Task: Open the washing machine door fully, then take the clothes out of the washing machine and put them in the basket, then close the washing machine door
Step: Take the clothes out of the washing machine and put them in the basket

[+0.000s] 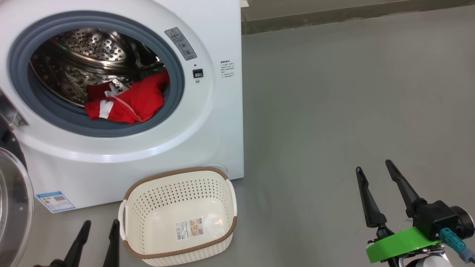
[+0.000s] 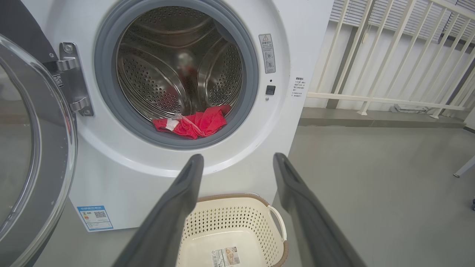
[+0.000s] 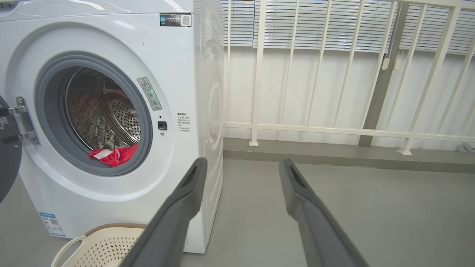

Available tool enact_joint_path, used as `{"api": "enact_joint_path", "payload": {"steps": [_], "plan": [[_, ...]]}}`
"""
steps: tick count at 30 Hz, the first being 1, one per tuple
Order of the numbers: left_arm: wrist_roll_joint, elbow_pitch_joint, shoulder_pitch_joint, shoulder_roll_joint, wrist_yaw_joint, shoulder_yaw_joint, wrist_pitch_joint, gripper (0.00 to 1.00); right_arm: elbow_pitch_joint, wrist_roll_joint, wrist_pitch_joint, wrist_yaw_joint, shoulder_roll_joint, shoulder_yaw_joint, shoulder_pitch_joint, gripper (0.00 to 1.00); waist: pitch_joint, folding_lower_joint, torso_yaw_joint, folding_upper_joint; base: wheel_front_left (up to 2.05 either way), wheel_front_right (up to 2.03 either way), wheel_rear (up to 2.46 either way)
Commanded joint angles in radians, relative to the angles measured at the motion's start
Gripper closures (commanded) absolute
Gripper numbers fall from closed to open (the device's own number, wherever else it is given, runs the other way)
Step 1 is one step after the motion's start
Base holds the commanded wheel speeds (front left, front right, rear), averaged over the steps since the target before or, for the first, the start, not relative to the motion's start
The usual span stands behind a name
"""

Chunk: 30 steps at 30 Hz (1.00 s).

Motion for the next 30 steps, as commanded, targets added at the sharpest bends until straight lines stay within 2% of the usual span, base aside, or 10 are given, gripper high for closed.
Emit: {"api": "enact_joint_path", "payload": {"steps": [1, 17, 30], "plan": [[0.011, -0.026, -0.017, 0.022, 0.009, 0.033, -0.011, 0.0, -0.029, -0.012, -0.006, 0.006, -0.011, 0.022, -0.005, 0.0, -0.001, 0.0, 0.001, -0.0001, 0.0, 0.0, 0.0], [-0.001, -0.037, -0.01, 0.028, 0.029, 0.013, 0.045, 0.0, -0.018, -0.009, -0.006, 0.006, -0.01, 0.035, -0.008, 0.0, -0.011, 0.0, 0.007, -0.0001, 0.2, -0.2, 0.0], [-0.019, -0.083, -0.015, 0.02, 0.043, 0.025, 0.014, 0.0, -0.004, -0.008, -0.006, 0.006, -0.007, 0.047, -0.017, 0.0, -0.015, 0.0, 0.012, -0.0001, 1.66, -1.66, 0.0]]}}
